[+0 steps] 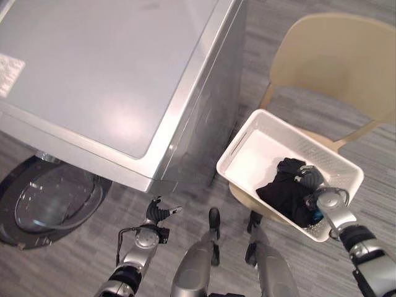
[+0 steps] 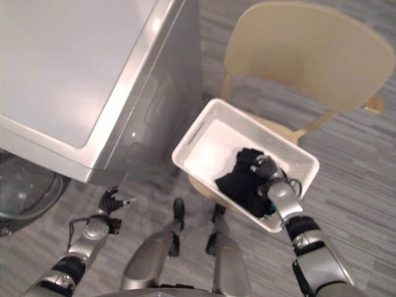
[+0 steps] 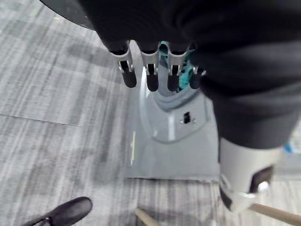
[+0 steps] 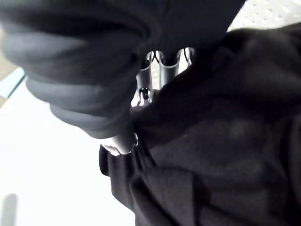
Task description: Grab the laundry basket,head to the washer,open it,put in the laundry and shut it.
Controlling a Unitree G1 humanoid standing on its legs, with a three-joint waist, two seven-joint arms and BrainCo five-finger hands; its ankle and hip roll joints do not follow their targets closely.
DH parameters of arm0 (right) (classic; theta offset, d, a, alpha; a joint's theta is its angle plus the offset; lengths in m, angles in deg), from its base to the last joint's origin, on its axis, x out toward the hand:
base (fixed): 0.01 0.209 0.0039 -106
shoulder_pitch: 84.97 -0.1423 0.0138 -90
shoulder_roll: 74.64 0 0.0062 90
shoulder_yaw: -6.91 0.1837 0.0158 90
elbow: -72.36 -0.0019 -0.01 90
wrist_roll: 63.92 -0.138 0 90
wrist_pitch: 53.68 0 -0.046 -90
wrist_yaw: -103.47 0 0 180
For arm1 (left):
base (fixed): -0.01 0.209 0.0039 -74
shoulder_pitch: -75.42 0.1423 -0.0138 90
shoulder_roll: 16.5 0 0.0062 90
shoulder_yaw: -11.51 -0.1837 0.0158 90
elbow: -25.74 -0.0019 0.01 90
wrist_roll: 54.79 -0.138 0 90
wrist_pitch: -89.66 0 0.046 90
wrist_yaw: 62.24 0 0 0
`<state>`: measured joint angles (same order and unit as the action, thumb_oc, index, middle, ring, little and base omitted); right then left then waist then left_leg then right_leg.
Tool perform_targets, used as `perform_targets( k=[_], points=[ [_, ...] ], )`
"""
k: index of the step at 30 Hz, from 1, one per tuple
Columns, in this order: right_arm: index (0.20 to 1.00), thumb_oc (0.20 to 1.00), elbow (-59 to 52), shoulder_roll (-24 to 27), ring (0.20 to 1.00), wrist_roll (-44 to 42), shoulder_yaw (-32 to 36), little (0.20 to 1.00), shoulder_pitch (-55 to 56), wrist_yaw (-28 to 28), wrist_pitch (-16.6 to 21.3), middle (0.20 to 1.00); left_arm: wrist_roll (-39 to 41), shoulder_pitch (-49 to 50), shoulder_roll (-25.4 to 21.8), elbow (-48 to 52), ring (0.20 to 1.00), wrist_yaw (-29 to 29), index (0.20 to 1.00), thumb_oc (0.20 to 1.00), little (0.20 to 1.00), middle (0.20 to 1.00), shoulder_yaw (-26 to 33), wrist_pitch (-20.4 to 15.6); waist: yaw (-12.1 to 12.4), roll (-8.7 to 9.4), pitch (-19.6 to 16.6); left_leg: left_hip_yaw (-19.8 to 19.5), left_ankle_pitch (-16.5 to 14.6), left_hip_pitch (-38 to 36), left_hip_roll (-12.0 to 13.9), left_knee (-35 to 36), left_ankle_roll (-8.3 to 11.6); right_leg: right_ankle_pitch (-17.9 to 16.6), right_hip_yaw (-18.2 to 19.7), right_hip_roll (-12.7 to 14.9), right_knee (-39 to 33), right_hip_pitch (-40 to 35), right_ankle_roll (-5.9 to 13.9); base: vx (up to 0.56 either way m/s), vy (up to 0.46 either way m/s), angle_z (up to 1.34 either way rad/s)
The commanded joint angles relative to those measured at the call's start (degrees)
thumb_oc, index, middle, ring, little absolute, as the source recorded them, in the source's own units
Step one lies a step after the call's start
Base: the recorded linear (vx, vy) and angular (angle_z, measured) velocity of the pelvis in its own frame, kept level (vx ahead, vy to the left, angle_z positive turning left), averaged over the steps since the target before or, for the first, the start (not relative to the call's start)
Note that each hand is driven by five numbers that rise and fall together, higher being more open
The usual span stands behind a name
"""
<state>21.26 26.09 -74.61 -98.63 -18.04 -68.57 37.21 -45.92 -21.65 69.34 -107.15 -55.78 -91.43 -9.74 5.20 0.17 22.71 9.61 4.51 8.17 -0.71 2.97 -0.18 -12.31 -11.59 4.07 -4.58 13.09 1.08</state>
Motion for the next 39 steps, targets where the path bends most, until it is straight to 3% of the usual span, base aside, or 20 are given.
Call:
perform_targets(
  k=[1, 5, 9, 11, 12, 14, 17, 18, 19, 22, 24, 28, 29, 30, 31, 32, 33, 37, 38, 39],
  points=[
    [0.2, 0.2, -6.4, -2.2, 0.2, -11.0, 1.0, 0.2, 2.9, -3.7, 6.4, 0.2, 1.2, 4.2, -0.1, -2.3, 1.0, -1.0, 1.0, 1.0, 1.0, 1.0, -0.4, 0.7, 0.0, 0.9, -8.4, -2.5, 1.2, 3.3, 1.2, 2.0, 2.13, 13.4, -0.9, 0.3, 5.1, -4.4, 4.45, 0.08, 0.065, -0.21],
    [0.2, 0.2, -17.3, -3.4, 0.2, -13.8, 4.2, 0.2, 9.1, -6.2, 7.6, 0.2, -0.5, 7.5, 0.7, -2.0, 1.0, -2.0, 1.0, 1.0, 1.0, 1.0, 1.6, 1.8, -1.2, 1.77, -12.4, -1.8, -0.7, -1.1, 0.9, 2.0, 1.75, 13.5, -0.8, 0.7, 4.5, -8.5, 5.14, 0.09, 0.103, -0.04],
    [0.2, 0.2, -25.3, -4.8, 0.2, -14.2, 5.0, 0.2, 12.0, -7.4, 8.5, 0.2, -0.9, 9.7, 1.2, -0.5, 1.0, -2.1, 1.0, 1.0, 1.0, 1.0, 2.5, 2.2, -1.5, 2.07, -14.3, -0.6, -2.1, -3.8, 1.0, 2.0, 1.33, 13.4, -0.2, 0.8, 5.2, -9.8, 5.87, 0.0, 0.086, -0.1],
    [0.2, 0.2, -30.2, -6.1, 0.2, -15.2, 5.1, 0.2, 13.1, -8.1, 9.1, 0.2, -0.7, 9.2, 0.6, 1.9, 1.0, -1.9, 1.0, 1.0, 1.0, 1.0, 2.2, 2.2, -1.7, 1.74, -13.1, -0.4, -1.4, -4.4, 1.9, 2.0, 1.13, 15.4, 1.5, 0.6, 11.7, -9.0, 5.98, -0.16, 0.023, -0.26],
    [0.2, 0.2, -30.2, -6.1, 0.2, -15.2, 5.1, 0.2, 13.1, -8.1, 9.1, 0.2, -0.7, 9.2, 0.6, 1.9, 1.0, -1.9, 1.0, 1.0, 1.0, 1.0, 2.2, 2.2, -1.7, 1.72, -13.2, -0.4, -1.3, -4.2, 2.0, 2.0, 1.13, 15.3, 1.5, 0.6, 11.7, -8.9, 5.96, -0.21, -0.008, -0.21],
    [0.2, 0.2, -32.6, -6.6, 0.2, -15.0, 5.3, 0.2, 13.3, -7.9, 9.9, 0.2, -0.1, 8.4, -0.1, 4.8, 1.0, -1.5, 1.0, 1.0, 1.0, 1.0, 2.2, 2.0, -1.8, 1.26, -12.4, -1.2, -0.2, -4.0, 2.6, 2.0, 0.8, 18.5, 4.5, -0.9, 18.4, -8.6, 5.64, -0.22, -0.034, 0.05],
    [0.2, 0.2, -35.8, -6.8, 0.2, -12.5, 5.8, 0.2, 13.3, -7.0, 10.6, 0.2, 1.4, 8.5, -0.9, 9.4, 1.0, -0.8, 1.0, 1.0, 1.0, 1.0, 2.9, 1.2, -0.8, 1.74, -13.2, -2.3, 1.7, -1.4, 2.6, 1.4, 0.86, 19.7, 8.4, -2.7, 24.2, -10.8, 5.47, -0.31, -0.144, 0.4],
    [0.2, 0.2, -36.7, -7.1, 0.2, -11.8, 5.6, 0.2, 13.0, -6.7, 10.2, 0.2, 2.3, 9.3, -1.0, 12.7, 1.0, -0.9, 1.0, 1.0, 1.0, 1.0, 2.8, 1.0, 0.8, 2.36, -14.0, -3.1, 3.9, 1.9, 2.9, 1.3, 2.02, 23.5, 10.0, -4.1, 17.9, -15.1, 3.22, -0.25, -0.183, 0.26],
    [0.2, 0.2, -36.7, -7.2, 0.2, -11.7, 5.6, 0.2, 13.1, -6.7, 10.2, 0.2, 2.3, 9.4, -1.1, 12.8, 1.0, -0.9, 1.0, 1.0, 1.0, 1.0, 2.8, 1.0, 0.7, 2.43, -13.9, -3.1, 3.9, 1.8, 2.8, 1.3, 2.04, 23.4, 9.9, -4.0, 17.6, -15.4, 3.21, -0.28, -0.223, 0.18],
    [0.2, 0.2, -37.5, -7.4, 0.2, -12.7, 4.8, 0.2, 11.6, -5.8, 10.9, 0.2, 3.1, 10.4, -1.3, 17.8, 1.0, -0.8, 1.0, 1.0, 1.0, 1.0, 3.0, 0.8, 2.7, 1.84, -13.5, -4.2, 9.0, 7.4, 4.5, 1.5, 5.34, 23.4, 10.1, -6.6, 9.7, -15.9, 1.22, -0.32, -0.196, 0.21],
    [0.2, 0.2, -38.1, -6.9, 0.2, -12.8, 4.4, 0.2, 11.2, -5.6, 11.0, 0.2, 3.4, 10.2, -0.9, 20.2, 1.0, -1.1, 1.0, 1.0, 1.0, 1.0, 2.5, 0.8, 2.4, 1.24, -12.7, -4.6, 8.9, 8.8, 4.7, 2.0, 6.42, 22.1, 8.5, -7.1, 7.8, -15.4, 1.08, -0.34, -0.121, 0.29],
    [0.2, 0.2, -39.6, -6.1, 0.2, -12.4, 3.6, 0.2, 10.6, -5.2, 10.8, 0.2, 2.5, 8.9, -0.7, 23.7, 1.0, -1.4, 1.0, 1.0, 1.0, 1.0, 0.6, -0.2, 1.4, 1.76, -11.6, -3.3, 6.9, 8.2, 4.6, 1.2, 5.75, 19.5, 5.6, -5.5, 5.8, -15.0, 1.58, -0.32, -0.027, 0.55],
    [0.2, 0.2, -41.6, -5.7, 0.2, -12.7, 1.8, 0.2, 9.7, -5.5, 11.2, 0.2, 0.6, 7.0, -1.3, 27.8, 1.0, -1.3, 1.0, 1.0, 1.0, 1.0, -1.6, -1.1, -0.1, 3.33, -11.6, -3.5, 1.6, 5.8, 4.3, -6.7, 4.38, 16.5, 3.1, -3.0, 3.9, -13.9, 2.18, -0.26, 0.022, 0.42],
    [0.2, 0.2, -41.6, -5.7, 0.2, -12.7, 1.8, 0.2, 9.7, -5.5, 11.2, 0.2, 0.6, 7.0, -1.3, 27.8, 1.0, -1.3, 1.0, 1.0, 1.0, 1.0, -1.6, -1.1, -0.2, 3.27, -11.6, -3.6, 1.7, 6.1, 4.3, -6.8, 4.37, 16.4, 3.1, -3.0, 3.8, -13.8, 2.18, -0.39, 0.054, 0.88],
    [0.2, 0.2, -43.0, -5.8, 0.2, -13.1, 0.7, 0.2, 9.1, -5.9, 11.3, 0.2, -0.6, 4.8, -1.4, 29.8, 1.0, -1.1, 1.0, 1.0, 1.0, 1.0, -3.9, -1.6, -1.8, 4.17, -12.2, -1.8, -3.3, 2.9, 5.0, -10.4, 3.81, 15.3, 0.9, -1.4, 2.9, -13.0, 2.29, -0.15, 0.069, 0.75],
    [0.2, 0.2, -43.8, -5.9, 0.2, -13.2, 0.3, 0.2, 8.9, -6.0, 11.3, 0.2, -0.8, 3.7, -1.2, 30.7, 1.0, -1.1, 1.0, 1.0, 1.0, 1.0, -5.2, -1.7, -2.6, 4.31, -12.7, -0.4, -4.9, 0.6, 5.6, -10.8, 3.97, 15.2, -0.1, -0.9, 2.5, -12.7, 2.36, -0.14, 0.181, 1.23],
    [0.2, 0.2, -45.2, -6.4, 0.2, -13.5, -0.6, 0.2, 8.9, -6.1, 11.0, 0.2, -1.7, 1.5, -0.8, 32.1, 1.0, -1.6, 1.0, 1.0, 1.0, 1.0, -8.1, -1.7, -4.4, 3.45, -14.4, 2.0, -4.7, -3.6, 6.7, -7.6, 4.27, 14.9, -2.5, -0.7, 1.7, -12.7, 2.88, -0.02, 0.149, 0.97],
    [0.2, 0.2, -45.7, -6.7, 0.2, -13.7, -1.1, 0.2, 8.5, -6.3, 11.0, 0.2, -2.5, 0.7, -0.2, 32.2, 1.0, -1.5, 1.0, 1.0, 1.0, 1.0, -9.2, -1.8, -5.0, 3.1, -15.7, 2.3, -4.1, -5.2, 6.4, -3.8, 4.32, 14.5, -3.1, -0.6, 1.4, -12.7, 3.11, 0.02, 0.122, 0.63],
    [0.2, 0.2, -46.9, -7.9, 0.2, -14.2, -3.2, 0.2, 6.7, -6.4, 11.3, 0.2, -4.4, -3.6, 0.7, 33.8, 1.0, -1.7, 1.0, 1.0, 1.0, 1.0, -13.3, -1.8, -5.9, 2.94, -17.1, 1.4, -3.5, -7.5, 5.3, 2.0, 4.18, 13.3, -3.8, -0.1, 1.0, -12.8, 3.99, -0.01, 0.222, -0.07],
    [0.2, 0.2, -47.0, -8.5, 0.2, -14.3, -4.3, 0.2, 5.9, -6.4, 11.2, 0.2, -4.2, -4.6, 1.2, 34.1, 1.0, -1.6, 1.0, 1.0, 1.0, 1.0, -14.6, -2.0, -6.0, 2.97, -17.4, 1.6, -4.0, -8.0, 5.1, 2.0, 4.07, 13.2, -3.8, 0.1, 0.9, -13.1, 4.2, -0.05, 0.302, 0.24]
  ],
)
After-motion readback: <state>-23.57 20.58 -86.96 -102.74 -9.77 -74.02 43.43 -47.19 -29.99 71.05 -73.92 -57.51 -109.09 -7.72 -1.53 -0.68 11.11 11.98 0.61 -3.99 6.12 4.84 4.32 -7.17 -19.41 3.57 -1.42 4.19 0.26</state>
